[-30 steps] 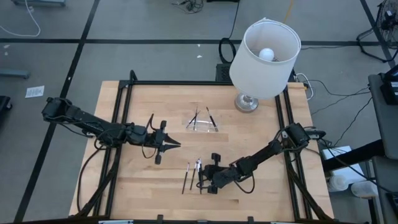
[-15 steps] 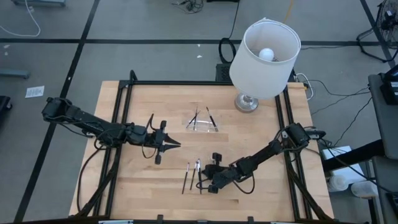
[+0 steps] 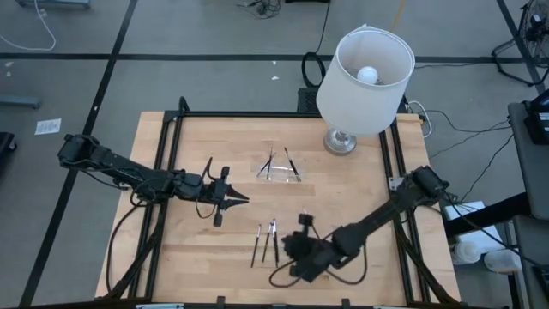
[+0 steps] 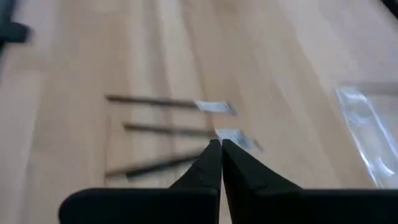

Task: Put items in baskets/containers
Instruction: Put the black liner brush transparent organizer

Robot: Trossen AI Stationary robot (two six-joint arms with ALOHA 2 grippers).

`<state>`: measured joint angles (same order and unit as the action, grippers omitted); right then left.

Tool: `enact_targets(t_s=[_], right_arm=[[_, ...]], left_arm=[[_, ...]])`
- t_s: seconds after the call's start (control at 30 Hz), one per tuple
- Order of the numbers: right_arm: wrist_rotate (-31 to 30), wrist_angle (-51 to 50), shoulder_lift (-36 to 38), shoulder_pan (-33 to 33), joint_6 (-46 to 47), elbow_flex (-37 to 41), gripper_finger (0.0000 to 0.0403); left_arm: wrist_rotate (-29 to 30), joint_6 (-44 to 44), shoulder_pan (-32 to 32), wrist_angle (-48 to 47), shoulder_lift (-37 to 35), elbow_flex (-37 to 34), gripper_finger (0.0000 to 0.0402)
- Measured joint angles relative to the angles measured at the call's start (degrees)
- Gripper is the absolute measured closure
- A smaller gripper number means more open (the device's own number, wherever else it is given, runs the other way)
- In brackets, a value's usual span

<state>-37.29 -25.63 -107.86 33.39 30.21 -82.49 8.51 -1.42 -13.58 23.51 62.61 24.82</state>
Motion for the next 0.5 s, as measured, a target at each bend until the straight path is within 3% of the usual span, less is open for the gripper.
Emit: enact_targets(t_s=[0.1, 0.23, 0.37, 0.5], right_arm=[[2.24, -17.02, 1.64, -0.01, 15.1, -3.44, 0.0402], [14.35, -28.65, 2.43, -1.25, 26.13, -3.23, 0.0374], [21.34, -34.19, 2.58, -3.16, 31.48, -2.18, 0.0304], [20.66, -40.77, 2.5, -6.2, 40.72, -0.87, 0.0224]], left_arm=[[0.0, 0.06, 0.0, -0.54, 0.0, 0.0, 0.036], [0.2, 0.08, 0.0, -0.97, 0.0, 0.0, 0.036], [0.48, 0.16, -0.02, -0.92, 0.0, 0.0, 0.036], [0.5, 0.23, -0.02, -0.7, 0.0, 0.0, 0.036]])
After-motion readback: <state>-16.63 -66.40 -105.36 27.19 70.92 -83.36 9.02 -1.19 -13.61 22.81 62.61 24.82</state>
